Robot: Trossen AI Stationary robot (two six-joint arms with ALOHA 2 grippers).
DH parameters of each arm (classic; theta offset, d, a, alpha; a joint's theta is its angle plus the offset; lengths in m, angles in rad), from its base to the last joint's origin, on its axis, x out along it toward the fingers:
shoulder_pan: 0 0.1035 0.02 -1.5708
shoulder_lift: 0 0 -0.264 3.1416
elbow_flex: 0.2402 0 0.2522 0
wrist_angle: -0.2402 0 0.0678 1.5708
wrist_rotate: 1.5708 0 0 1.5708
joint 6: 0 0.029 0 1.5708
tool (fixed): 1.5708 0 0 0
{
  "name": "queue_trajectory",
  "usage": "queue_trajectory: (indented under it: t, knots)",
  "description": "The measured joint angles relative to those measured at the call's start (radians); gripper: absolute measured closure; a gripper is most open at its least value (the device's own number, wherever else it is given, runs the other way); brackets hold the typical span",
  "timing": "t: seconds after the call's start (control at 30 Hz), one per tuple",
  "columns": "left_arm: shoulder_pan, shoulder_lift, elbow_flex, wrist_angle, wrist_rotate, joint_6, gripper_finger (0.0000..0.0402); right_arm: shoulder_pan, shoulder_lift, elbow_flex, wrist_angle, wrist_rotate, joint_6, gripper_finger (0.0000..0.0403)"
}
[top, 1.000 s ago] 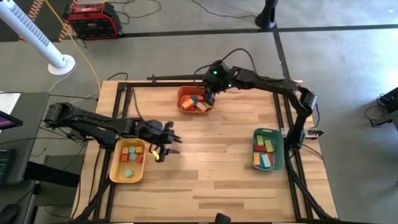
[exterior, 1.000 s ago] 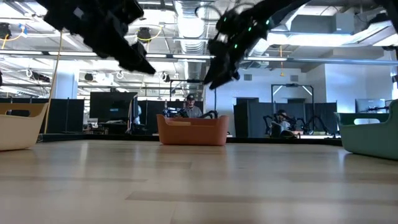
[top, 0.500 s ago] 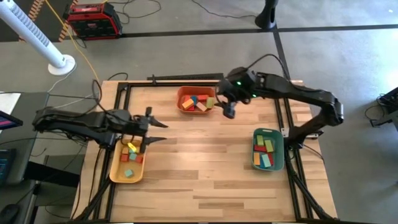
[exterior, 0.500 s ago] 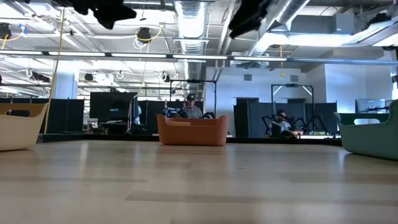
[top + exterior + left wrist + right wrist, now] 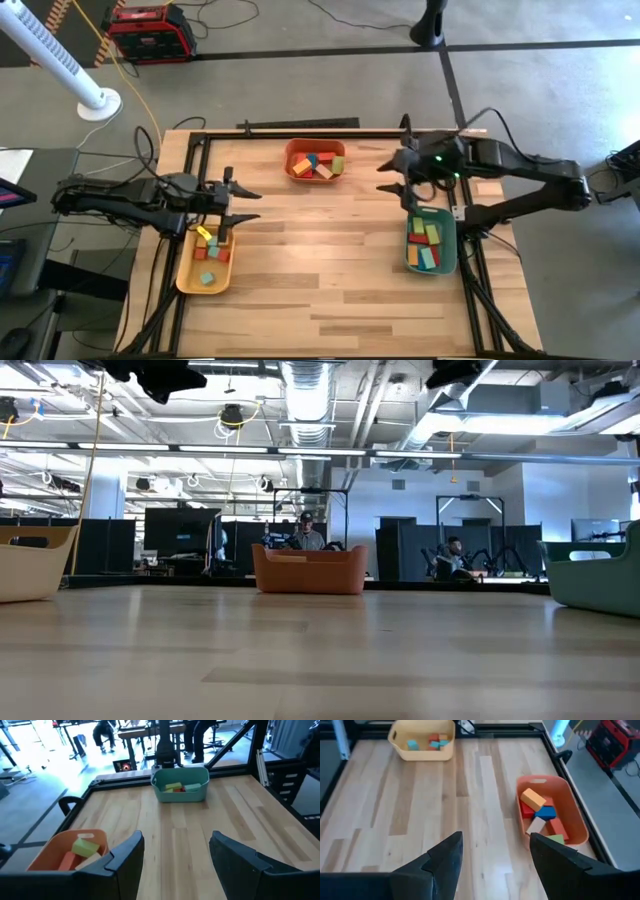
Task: Sort blocks by size
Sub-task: Return to Home Position
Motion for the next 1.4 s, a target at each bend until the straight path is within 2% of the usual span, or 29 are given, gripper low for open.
queue_trajectory:
  t: [0.13,0.23,0.37,0.6,0.83,1.17,1.4]
  knots:
    - [0.0,-0.002,-0.011,0.018,0.0,0.017,0.0186,0.032,-0.094,-0.113,0.076,0.0,0.033,0.0144]
    - [0.0,-0.025,-0.068,0.075,-0.016,0.034,0.0186,0.059,-0.156,-0.194,0.146,0.0,0.042,0.0144]
    - [0.001,-0.085,-0.165,0.16,-0.056,0.027,0.0186,0.097,-0.22,-0.292,0.241,0.0,0.043,0.0144]
    - [0.001,-0.21,-0.27,0.258,-0.06,-0.022,0.0186,0.154,-0.303,-0.435,0.393,0.0,0.042,0.0144]
    - [0.002,-0.291,-0.337,0.259,-0.083,-0.037,0.0186,0.218,-0.398,-0.596,0.518,0.001,0.067,0.0144]
    - [0.002,-0.361,-0.478,0.372,-0.121,-0.014,0.0186,0.275,-0.583,-0.884,0.791,0.09,0.072,0.015]
    - [0.002,-0.462,-0.5,0.323,-0.122,0.026,0.0186,0.275,-0.739,-1.01,0.829,0.093,0.06,0.0166]
